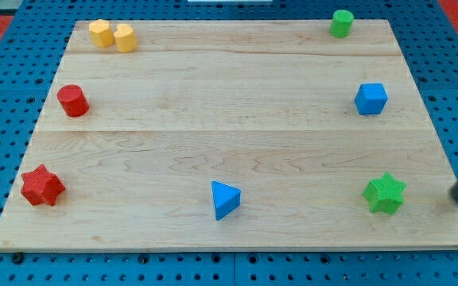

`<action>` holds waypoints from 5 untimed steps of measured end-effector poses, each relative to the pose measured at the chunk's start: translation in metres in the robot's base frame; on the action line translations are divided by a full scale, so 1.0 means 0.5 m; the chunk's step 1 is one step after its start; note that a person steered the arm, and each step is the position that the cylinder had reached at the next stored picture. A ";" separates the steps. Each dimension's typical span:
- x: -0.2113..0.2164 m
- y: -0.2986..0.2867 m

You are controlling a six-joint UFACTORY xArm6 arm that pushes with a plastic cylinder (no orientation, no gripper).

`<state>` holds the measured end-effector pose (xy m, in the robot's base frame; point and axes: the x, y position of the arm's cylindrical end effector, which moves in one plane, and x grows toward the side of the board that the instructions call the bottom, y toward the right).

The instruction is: Move the green star towards top right

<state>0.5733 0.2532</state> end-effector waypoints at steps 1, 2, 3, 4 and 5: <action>-0.012 -0.205; -0.034 -0.295; -0.136 -0.371; -0.163 -0.336; -0.029 -0.334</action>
<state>0.5589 0.0863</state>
